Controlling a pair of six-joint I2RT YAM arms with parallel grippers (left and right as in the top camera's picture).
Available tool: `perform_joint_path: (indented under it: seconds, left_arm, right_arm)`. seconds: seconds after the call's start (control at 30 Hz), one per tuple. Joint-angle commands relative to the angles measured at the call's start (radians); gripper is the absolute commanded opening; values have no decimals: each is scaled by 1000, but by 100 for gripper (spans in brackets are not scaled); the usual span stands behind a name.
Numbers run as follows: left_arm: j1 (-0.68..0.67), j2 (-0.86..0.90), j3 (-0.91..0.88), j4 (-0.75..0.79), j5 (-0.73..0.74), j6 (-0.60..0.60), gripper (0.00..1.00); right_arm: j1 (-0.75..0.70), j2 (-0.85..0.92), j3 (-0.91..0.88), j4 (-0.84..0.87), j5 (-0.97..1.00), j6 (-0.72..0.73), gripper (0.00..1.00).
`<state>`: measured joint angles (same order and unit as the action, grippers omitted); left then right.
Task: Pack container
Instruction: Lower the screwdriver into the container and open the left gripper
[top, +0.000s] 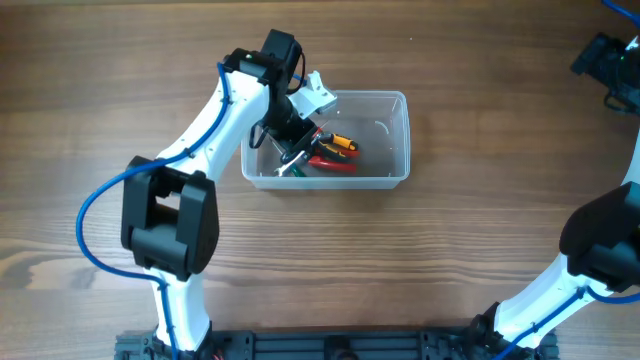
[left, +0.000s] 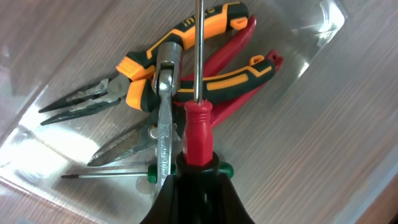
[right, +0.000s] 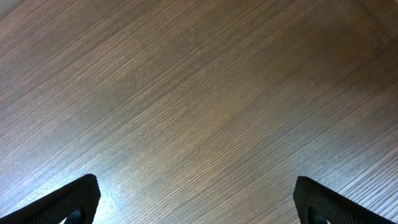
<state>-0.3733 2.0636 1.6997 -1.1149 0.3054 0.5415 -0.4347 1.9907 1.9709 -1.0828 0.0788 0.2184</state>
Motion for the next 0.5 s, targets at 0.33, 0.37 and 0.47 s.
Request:
perform_joint_path:
  seconds: [0.33, 0.37, 0.47]
  left_arm:
    - [-4, 71, 1, -23, 27, 27, 4]
    - [-3, 71, 1, -23, 27, 27, 4]
    - [-2, 71, 1, -19, 26, 27, 9]
  right_arm:
    - [5, 3, -1, 3, -5, -3, 100]
    - [5, 3, -1, 3, -5, -2, 100]
    - [5, 3, -1, 3, -5, -2, 100]
